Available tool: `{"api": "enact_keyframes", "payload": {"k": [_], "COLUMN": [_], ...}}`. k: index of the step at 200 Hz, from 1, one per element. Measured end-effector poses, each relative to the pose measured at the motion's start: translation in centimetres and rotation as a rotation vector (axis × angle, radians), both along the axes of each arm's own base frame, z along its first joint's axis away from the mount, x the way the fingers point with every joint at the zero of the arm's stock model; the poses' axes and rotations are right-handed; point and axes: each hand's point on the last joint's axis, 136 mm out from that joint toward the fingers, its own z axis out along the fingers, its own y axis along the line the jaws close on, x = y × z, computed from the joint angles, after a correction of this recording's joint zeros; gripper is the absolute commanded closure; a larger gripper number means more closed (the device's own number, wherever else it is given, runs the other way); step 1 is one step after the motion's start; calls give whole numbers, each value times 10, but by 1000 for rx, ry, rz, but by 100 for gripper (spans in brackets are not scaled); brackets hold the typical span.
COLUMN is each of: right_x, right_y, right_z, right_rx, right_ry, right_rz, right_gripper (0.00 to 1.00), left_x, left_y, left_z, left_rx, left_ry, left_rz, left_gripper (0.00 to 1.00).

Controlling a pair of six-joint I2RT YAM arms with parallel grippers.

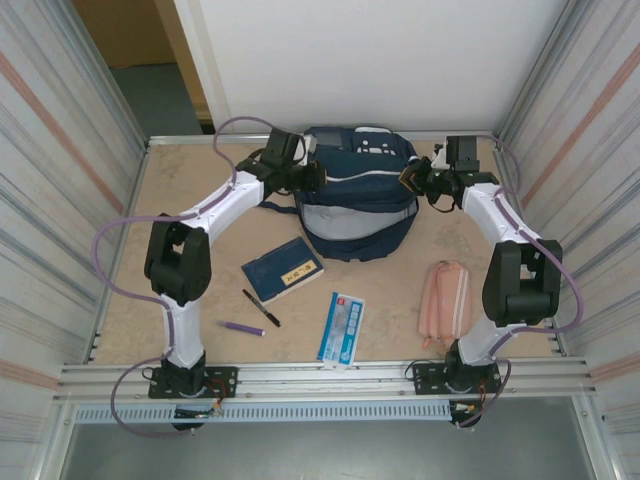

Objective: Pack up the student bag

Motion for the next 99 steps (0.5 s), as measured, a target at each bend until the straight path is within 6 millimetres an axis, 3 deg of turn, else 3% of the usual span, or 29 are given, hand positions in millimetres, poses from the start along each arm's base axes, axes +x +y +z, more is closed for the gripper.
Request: {"api": "enact_keyframes", "payload": {"k": [24, 49, 76, 99], "right_x": [-14, -29, -37, -51], "right_y": [1, -2, -2, 9], "right_z": [-33, -63, -74, -74], "right_rx": [-13, -29, -33, -85], "right_ry": [58, 131, 178, 195], "right_rz": [0, -12, -20, 13], "right_gripper": [97, 93, 79, 70], "left_x": [-12, -21, -35, -64], "left_y": [2, -2, -3, 17], "left_z": [-30, -46, -64, -74], "left_rx": [10, 16, 14, 44], "left_ry": [60, 85, 116, 170], "left_rz": [-1, -15, -31, -18], "left_gripper": [95, 64, 56, 48]}}
